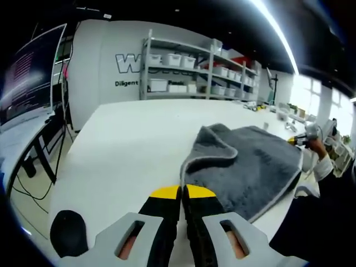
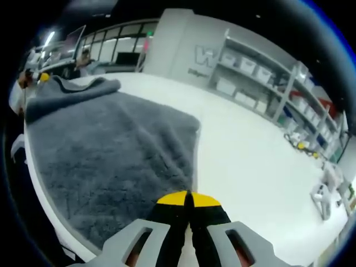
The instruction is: Open the folded towel by lifting each exposed corner and separating the folded layers until the towel lies flat within the target outline without major curled edges
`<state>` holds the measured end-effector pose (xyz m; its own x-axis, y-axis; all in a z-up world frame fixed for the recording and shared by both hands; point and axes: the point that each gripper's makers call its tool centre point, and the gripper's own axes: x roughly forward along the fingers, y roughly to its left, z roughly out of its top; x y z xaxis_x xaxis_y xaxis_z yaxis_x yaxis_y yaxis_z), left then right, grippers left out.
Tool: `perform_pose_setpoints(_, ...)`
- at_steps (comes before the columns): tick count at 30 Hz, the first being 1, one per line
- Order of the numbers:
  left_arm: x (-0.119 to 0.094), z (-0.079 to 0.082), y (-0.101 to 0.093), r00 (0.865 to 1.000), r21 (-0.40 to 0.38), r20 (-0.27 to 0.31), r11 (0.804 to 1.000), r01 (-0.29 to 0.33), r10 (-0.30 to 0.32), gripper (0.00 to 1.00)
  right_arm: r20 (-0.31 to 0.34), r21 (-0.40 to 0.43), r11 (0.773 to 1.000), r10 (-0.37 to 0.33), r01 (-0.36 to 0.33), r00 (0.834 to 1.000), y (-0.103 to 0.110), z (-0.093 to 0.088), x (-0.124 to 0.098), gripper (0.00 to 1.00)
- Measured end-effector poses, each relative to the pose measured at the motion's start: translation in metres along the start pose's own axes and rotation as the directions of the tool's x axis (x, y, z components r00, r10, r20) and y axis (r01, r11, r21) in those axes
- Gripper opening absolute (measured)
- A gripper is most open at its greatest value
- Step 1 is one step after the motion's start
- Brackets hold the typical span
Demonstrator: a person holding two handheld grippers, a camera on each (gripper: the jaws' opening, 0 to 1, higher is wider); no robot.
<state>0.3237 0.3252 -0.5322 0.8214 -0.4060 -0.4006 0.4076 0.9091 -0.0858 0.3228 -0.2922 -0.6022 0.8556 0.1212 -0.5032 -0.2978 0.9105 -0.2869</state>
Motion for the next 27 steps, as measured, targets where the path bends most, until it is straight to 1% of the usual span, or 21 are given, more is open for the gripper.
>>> perform_pose_setpoints(7, -0.011, -0.001, 0.009, 1.0, -0.009, 0.005, 1.0, -0.024, 0.024, 0.02, -0.019, 0.004, 1.0, -0.001, 0.001, 1.0, -0.002, -0.003, -0.004, 0.0)
perform_pose_setpoints(12, -0.013, -0.002, 0.014, 0.999, -0.013, 0.001, 0.999, -0.039, 0.039, 0.02, -0.025, 0.011, 1.0, 0.006, -0.005, 1.0, -0.003, -0.005, -0.006, 0.0)
perform_pose_setpoints(20, -0.016, -0.004, 0.015, 0.999, -0.01, -0.008, 0.999, -0.046, 0.045, 0.02, -0.043, 0.012, 1.0, 0.012, -0.011, 0.999, -0.004, -0.009, -0.011, 0.0)
perform_pose_setpoints(27, -0.022, -0.006, 0.021, 0.998, -0.017, -0.012, 0.998, -0.063, 0.063, 0.02, -0.04, 0.019, 1.0, 0.017, -0.017, 0.999, -0.004, -0.009, -0.011, 0.0)
